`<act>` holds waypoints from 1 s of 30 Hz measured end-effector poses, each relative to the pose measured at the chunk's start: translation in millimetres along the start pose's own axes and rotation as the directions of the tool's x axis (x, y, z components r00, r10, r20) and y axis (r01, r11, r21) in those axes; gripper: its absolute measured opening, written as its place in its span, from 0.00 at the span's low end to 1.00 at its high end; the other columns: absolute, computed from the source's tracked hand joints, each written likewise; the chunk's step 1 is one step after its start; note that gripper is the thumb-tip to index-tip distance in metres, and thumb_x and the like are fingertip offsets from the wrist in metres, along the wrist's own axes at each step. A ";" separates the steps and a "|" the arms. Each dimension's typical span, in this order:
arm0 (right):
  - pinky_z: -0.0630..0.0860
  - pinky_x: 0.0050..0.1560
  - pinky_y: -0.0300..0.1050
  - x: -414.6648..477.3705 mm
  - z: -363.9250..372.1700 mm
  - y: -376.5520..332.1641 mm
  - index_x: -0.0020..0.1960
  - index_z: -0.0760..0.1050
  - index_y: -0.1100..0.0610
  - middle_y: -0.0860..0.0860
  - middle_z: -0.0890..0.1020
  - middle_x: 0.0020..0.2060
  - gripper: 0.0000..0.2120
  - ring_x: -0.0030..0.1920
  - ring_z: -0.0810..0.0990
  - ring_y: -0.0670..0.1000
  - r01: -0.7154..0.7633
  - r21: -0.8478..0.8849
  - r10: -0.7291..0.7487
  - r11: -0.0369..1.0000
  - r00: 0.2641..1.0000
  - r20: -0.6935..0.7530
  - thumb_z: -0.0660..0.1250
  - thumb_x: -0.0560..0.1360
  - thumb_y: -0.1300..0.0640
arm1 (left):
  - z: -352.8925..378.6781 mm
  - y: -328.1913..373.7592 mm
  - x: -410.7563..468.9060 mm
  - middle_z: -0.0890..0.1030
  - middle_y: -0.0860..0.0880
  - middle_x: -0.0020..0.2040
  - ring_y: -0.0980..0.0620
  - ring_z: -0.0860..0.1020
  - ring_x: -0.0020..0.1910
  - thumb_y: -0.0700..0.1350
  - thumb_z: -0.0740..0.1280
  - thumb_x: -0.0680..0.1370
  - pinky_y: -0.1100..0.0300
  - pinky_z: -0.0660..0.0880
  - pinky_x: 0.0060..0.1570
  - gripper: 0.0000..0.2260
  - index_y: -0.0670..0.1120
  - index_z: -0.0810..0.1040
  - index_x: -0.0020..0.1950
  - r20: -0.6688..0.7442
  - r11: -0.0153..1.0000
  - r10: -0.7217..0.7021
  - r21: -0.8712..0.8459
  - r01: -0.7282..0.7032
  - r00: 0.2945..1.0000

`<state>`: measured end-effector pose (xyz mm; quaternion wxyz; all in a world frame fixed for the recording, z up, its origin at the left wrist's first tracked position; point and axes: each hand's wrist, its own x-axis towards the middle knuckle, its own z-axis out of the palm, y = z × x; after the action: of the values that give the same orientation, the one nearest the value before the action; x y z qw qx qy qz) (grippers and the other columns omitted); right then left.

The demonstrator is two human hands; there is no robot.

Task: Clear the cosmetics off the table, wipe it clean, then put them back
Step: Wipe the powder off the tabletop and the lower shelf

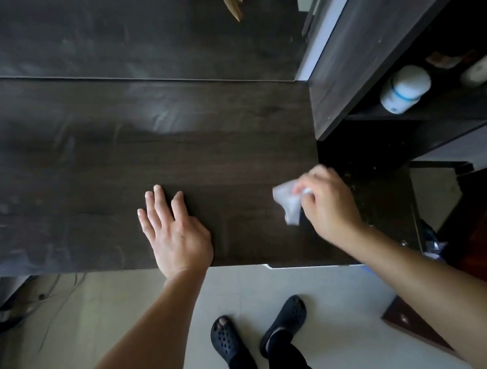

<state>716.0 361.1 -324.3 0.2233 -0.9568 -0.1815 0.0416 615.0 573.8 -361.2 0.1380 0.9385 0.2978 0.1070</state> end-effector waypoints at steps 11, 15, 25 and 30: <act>0.70 0.43 0.47 36.3 6.9 -35.8 0.37 0.78 0.57 0.54 0.77 0.38 0.10 0.42 0.73 0.52 0.297 0.208 -0.324 0.932 0.940 0.110 0.58 0.68 0.63 | 0.0 0.9 1.3 0.68 0.35 0.70 0.36 0.62 0.72 0.39 0.54 0.72 0.40 0.55 0.72 0.20 0.38 0.75 0.60 -0.019 1.000 -0.010 0.003 0.010 1.000; 0.66 0.52 0.43 176.6 10.6 -28.0 0.49 0.80 0.59 0.59 0.77 0.50 0.12 0.53 0.74 0.61 0.092 -0.019 -0.094 0.996 0.990 -0.102 0.61 0.71 0.67 | -1.0 1.3 1.2 0.67 0.36 0.71 0.37 0.62 0.72 0.39 0.54 0.72 0.42 0.54 0.73 0.20 0.39 0.75 0.61 -0.015 1.000 -0.022 0.007 0.022 1.000; 0.68 0.45 0.37 72.5 31.9 -13.7 0.46 0.83 0.58 0.54 0.77 0.40 0.07 0.42 0.75 0.55 0.310 0.157 -0.312 0.938 0.950 -0.015 0.69 0.71 0.65 | -2.7 1.6 1.8 0.69 0.36 0.70 0.36 0.63 0.72 0.41 0.52 0.72 0.43 0.54 0.73 0.21 0.39 0.76 0.60 -0.022 0.999 -0.029 -0.022 0.028 0.999; 0.72 0.44 0.40 -44.1 12.9 17.9 0.46 0.82 0.55 0.50 0.76 0.39 0.08 0.42 0.74 0.51 0.267 0.188 -0.276 0.945 0.961 0.025 0.66 0.72 0.65 | -3.4 1.1 0.5 0.67 0.35 0.70 0.36 0.62 0.72 0.39 0.55 0.73 0.43 0.53 0.73 0.20 0.38 0.75 0.61 -0.020 0.998 -0.018 -0.052 0.017 1.000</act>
<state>678.7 335.3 -343.8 0.3093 -0.8967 -0.3125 0.0512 615.1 573.8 -357.6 0.1603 0.9308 0.3045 0.1230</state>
